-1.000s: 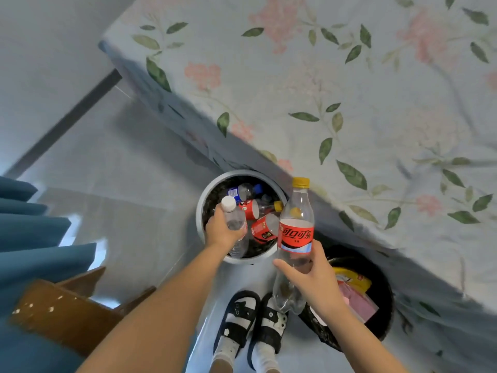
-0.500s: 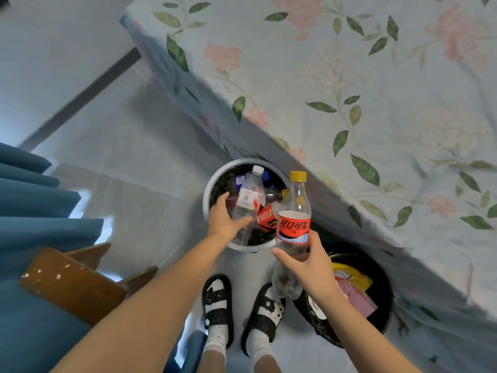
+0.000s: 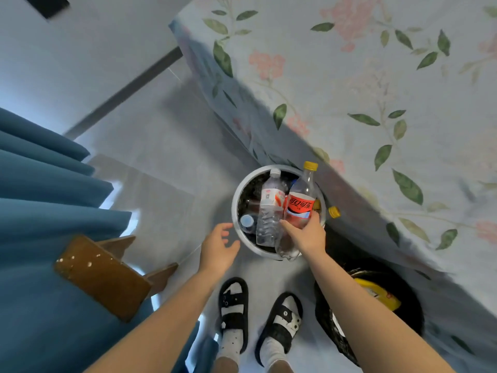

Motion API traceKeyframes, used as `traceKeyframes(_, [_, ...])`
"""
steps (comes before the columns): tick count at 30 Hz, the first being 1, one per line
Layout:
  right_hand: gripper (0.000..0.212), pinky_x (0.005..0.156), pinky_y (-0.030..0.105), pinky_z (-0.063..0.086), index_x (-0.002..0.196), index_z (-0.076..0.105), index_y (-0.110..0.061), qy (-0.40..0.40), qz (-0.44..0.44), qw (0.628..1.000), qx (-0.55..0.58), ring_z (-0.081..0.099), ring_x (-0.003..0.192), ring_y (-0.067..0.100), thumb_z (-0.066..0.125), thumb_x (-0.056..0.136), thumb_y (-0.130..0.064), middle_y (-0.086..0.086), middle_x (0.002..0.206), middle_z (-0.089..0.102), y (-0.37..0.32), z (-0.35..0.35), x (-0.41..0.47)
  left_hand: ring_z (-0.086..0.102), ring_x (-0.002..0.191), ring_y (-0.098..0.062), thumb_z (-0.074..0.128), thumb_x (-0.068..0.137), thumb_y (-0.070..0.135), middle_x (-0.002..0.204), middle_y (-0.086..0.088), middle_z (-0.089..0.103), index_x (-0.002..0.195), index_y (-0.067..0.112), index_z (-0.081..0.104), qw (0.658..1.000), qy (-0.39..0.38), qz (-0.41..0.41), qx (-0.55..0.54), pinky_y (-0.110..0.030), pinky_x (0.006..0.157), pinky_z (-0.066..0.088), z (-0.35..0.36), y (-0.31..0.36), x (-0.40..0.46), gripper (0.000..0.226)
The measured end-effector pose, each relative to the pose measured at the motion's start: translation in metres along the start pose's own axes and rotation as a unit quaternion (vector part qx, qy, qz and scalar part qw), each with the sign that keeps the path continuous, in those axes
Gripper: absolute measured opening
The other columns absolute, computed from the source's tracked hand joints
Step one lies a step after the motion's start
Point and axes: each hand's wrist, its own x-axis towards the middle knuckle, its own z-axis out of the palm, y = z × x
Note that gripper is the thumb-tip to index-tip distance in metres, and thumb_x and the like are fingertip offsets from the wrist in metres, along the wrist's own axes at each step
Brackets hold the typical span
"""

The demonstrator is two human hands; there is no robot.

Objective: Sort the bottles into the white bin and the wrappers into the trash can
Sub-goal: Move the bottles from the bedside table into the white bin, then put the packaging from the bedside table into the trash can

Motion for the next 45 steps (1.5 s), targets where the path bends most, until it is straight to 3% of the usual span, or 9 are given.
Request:
traceKeyframes(7, [0.063, 0.090, 0.040, 0.047, 0.120, 0.043, -0.008, -0.019, 0.016, 0.990, -0.138, 0.054, 0.113, 0.031, 0.078, 0.071, -0.028, 0.014, 0.120, 0.058, 0.010, 0.021, 0.028, 0.058, 0.101, -0.019, 0.066, 0.080, 0.003, 0.121, -0.010, 0.059, 0.124, 0.013, 0.055, 1.000, -0.010, 0.019, 0.017, -0.023, 0.083, 0.043, -0.010, -0.020, 0.014, 0.047])
traceKeyframes(10, [0.070, 0.097, 0.043, 0.044, 0.125, 0.041, -0.006, 0.003, 0.014, 0.985, -0.171, 0.049, 0.119, 0.033, 0.079, 0.070, -0.029, 0.016, 0.128, 0.047, 0.009, 0.024, 0.030, 0.056, 0.098, -0.017, 0.069, 0.080, 0.006, 0.120, -0.010, 0.057, 0.125, 0.013, 0.054, 1.000, -0.010, 0.012, 0.014, -0.023, 0.082, 0.042, -0.013, -0.024, 0.019, 0.048])
traceKeyframes(17, [0.084, 0.100, 0.043, 0.042, 0.133, 0.037, -0.005, 0.002, 0.036, 0.981, -0.193, 0.045, 0.124, 0.033, 0.079, 0.070, -0.042, 0.017, 0.138, 0.036, 0.007, 0.024, 0.039, 0.055, 0.095, -0.016, 0.072, 0.080, 0.012, 0.113, -0.004, 0.054, 0.124, 0.014, 0.054, 1.000, -0.014, 0.016, 0.020, -0.023, 0.080, 0.042, -0.018, -0.027, 0.027, 0.047])
traceKeyframes(22, [0.090, 0.090, 0.044, 0.046, 0.133, 0.038, -0.009, 0.004, 0.048, 0.975, -0.215, 0.049, 0.122, 0.032, 0.071, 0.068, -0.062, 0.012, 0.134, 0.043, 0.002, 0.014, 0.034, 0.056, 0.096, -0.016, 0.072, 0.081, 0.013, 0.109, -0.002, 0.054, 0.123, 0.014, 0.055, 0.999, -0.025, 0.019, 0.018, -0.023, 0.080, 0.042, -0.021, -0.020, 0.025, 0.045])
traceKeyframes(27, [0.064, 0.089, 0.041, 0.044, 0.127, 0.049, -0.010, 0.006, 0.042, 0.986, -0.160, 0.053, 0.114, 0.031, 0.047, 0.086, -0.059, 0.012, 0.132, 0.046, 0.002, -0.010, 0.008, 0.059, 0.094, -0.015, 0.065, 0.085, 0.014, 0.103, 0.001, 0.058, 0.118, 0.017, 0.058, 0.991, -0.054, 0.080, 0.095, -0.023, 0.083, 0.045, -0.015, 0.004, 0.008, 0.033])
traceKeyframes(32, [0.046, 0.079, 0.036, 0.049, 0.103, 0.060, -0.016, -0.004, -0.011, 0.976, -0.220, 0.057, 0.099, 0.026, 0.039, 0.090, -0.055, 0.007, 0.106, 0.061, 0.018, -0.065, -0.030, 0.060, 0.093, -0.011, 0.060, 0.088, 0.019, 0.103, 0.004, 0.060, 0.117, 0.022, 0.059, 0.962, -0.119, 0.171, 0.177, -0.029, 0.088, 0.051, 0.022, 0.059, -0.025, 0.029])
traceKeyframes(37, [0.036, 0.073, 0.034, 0.043, 0.101, 0.059, -0.018, 0.034, -0.037, 0.948, -0.314, 0.055, 0.103, 0.026, 0.039, 0.093, -0.048, 0.004, 0.104, 0.062, 0.054, -0.156, -0.081, 0.062, 0.095, -0.013, 0.055, 0.089, 0.029, 0.104, 0.003, 0.065, 0.116, 0.024, 0.060, 0.883, -0.185, 0.312, 0.297, -0.035, 0.086, 0.052, 0.094, 0.133, -0.076, 0.028])
traceKeyframes(42, [0.036, 0.066, 0.034, 0.040, 0.101, 0.057, -0.017, 0.138, 0.014, 0.942, -0.304, 0.056, 0.097, 0.026, 0.038, 0.094, -0.048, 0.005, 0.100, 0.064, 0.112, -0.264, -0.143, 0.060, 0.102, -0.020, 0.051, 0.091, 0.036, 0.106, 0.001, 0.066, 0.113, 0.024, 0.061, 0.745, -0.236, 0.477, 0.401, -0.039, 0.085, 0.051, 0.172, 0.212, -0.159, 0.028])
traceKeyframes(45, [0.039, 0.067, 0.034, 0.043, 0.100, 0.058, -0.016, 0.196, 0.069, 0.939, -0.274, 0.058, 0.095, 0.027, 0.038, 0.093, -0.048, 0.006, 0.099, 0.064, 0.160, -0.316, -0.188, 0.061, 0.095, -0.022, 0.049, 0.091, 0.039, 0.099, -0.002, 0.066, 0.107, 0.022, 0.063, 0.658, -0.261, 0.545, 0.450, -0.036, 0.077, 0.051, 0.214, 0.237, -0.217, 0.027])
